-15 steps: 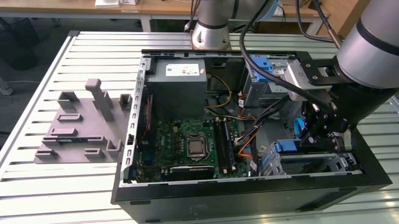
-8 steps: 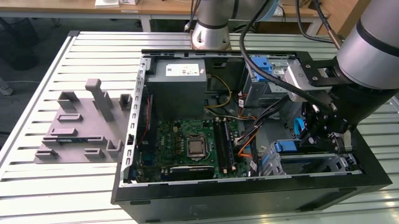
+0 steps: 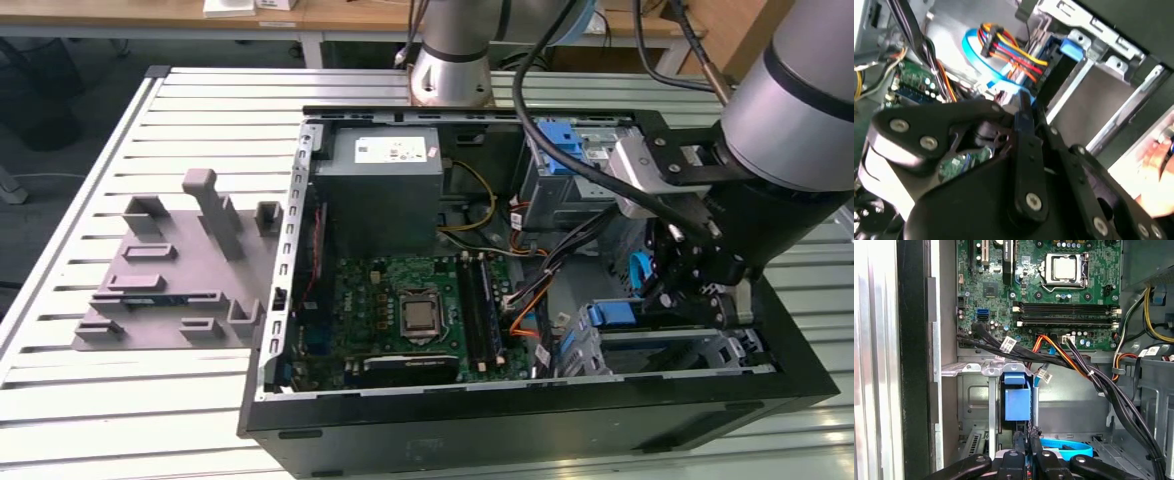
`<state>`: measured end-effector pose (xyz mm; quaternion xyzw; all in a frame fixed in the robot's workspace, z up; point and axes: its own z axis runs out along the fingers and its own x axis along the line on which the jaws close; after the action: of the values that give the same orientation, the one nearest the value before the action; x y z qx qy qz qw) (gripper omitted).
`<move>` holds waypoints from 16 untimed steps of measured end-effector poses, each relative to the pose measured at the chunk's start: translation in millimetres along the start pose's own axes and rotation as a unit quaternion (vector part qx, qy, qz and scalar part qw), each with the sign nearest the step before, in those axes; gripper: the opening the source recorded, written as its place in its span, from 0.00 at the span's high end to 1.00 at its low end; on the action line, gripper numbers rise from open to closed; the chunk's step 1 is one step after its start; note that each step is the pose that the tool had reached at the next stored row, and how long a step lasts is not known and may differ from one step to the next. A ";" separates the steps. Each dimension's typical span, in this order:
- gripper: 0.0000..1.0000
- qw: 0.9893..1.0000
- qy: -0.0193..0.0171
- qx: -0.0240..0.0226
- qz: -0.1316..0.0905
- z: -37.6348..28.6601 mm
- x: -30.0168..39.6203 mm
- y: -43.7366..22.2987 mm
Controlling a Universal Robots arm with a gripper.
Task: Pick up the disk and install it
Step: 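Insert the second disk wire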
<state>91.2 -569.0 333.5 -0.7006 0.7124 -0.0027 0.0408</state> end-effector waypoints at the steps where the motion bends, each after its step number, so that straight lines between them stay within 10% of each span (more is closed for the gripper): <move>1: 0.84 1.000 0.000 0.000 0.000 0.0 0.0 0.0; 16: 0.83 1.000 0.000 0.000 0.000 3.8 1.2 0.2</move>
<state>91.2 -570.0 329.7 -0.7006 0.7124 -0.0027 0.0408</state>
